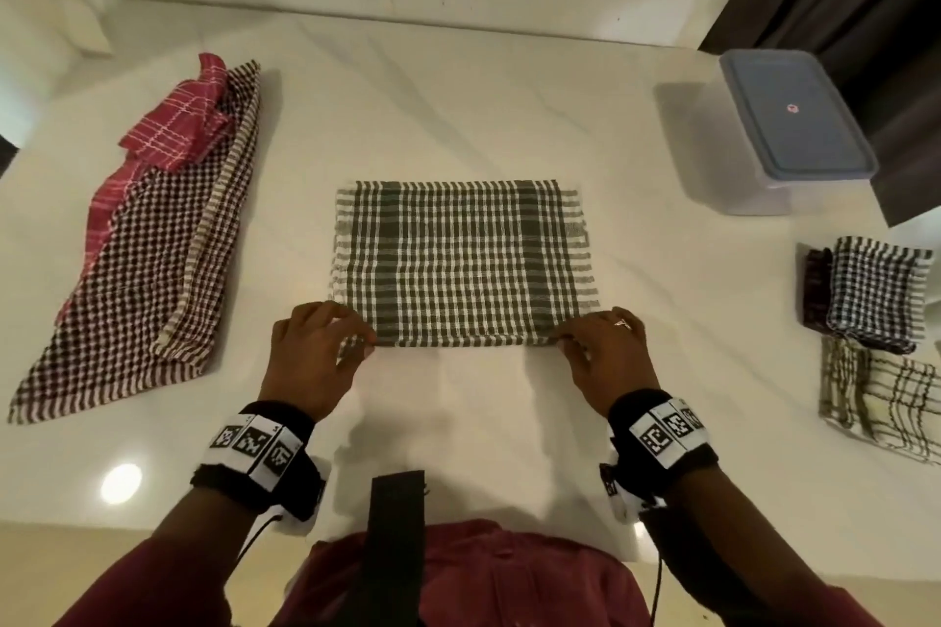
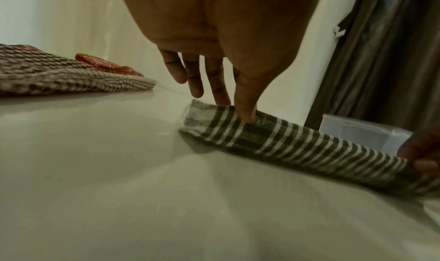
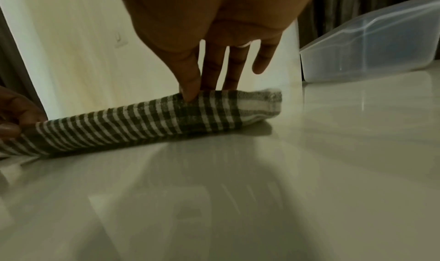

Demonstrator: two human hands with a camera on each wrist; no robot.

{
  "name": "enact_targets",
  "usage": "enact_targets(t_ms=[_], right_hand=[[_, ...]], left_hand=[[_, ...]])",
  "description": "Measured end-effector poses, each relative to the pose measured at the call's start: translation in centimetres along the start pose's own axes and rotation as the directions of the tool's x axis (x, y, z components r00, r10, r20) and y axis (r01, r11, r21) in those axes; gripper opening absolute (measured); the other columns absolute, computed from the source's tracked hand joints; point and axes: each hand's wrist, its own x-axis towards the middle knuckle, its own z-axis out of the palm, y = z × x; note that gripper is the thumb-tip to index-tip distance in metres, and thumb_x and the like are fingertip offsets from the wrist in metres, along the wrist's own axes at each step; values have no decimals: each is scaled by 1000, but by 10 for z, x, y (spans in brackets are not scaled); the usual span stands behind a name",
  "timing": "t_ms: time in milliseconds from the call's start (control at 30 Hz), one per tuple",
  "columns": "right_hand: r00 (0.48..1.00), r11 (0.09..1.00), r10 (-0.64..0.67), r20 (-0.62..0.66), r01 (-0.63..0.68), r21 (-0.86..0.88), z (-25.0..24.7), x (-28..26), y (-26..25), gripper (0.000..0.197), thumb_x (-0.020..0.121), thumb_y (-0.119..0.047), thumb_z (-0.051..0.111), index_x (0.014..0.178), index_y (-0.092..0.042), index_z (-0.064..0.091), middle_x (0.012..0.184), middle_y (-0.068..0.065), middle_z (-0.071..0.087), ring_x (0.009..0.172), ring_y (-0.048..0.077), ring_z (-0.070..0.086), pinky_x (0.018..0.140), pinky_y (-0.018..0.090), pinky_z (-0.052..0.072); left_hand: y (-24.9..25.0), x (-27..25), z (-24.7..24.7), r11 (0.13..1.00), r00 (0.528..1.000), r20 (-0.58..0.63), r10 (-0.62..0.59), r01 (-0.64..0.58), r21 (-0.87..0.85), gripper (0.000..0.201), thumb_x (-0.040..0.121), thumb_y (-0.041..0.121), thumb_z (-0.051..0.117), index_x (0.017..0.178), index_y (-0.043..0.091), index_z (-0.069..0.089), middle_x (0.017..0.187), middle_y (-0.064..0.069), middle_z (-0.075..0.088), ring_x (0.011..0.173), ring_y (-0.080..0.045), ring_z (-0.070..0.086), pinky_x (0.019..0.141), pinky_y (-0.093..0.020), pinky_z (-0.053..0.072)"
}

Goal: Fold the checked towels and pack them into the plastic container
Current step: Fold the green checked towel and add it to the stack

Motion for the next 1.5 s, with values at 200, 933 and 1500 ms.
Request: enact_targets(t_ms=[200,933,1500], right_hand=[[988,997,-50,-143,41,-62,-30,74,-12,23,82,-17,51,85,-28,70,78,-8,68,85,21,62,103,35,15],[958,944,122,258,-31,-330,12,265,-4,35,86,-9,53,117,-21,63,121,8,59,124,29,41,110,39,17],[803,1000,-18,596,25,-3,81,166,-77,97,87,-57,53,149,-29,-16,153,3,-32,138,24,-36,113,44,-21]], left_hand=[[14,63,-43,1000,985,-170,9,-11,-12,18,83,15,65,87,32,68,87,10,67,94,-22,58,83,-35,26],[-21,244,-7,978,974,97,-205,209,-26,19,91,23,51,103,29,64,108,2,63,109,-26,52,99,-41,28],[19,155,44,998,835,546,65,-46,-48,75,100,35,36,147,26,-20,151,-1,-35,129,-18,-41,109,-44,-22]])
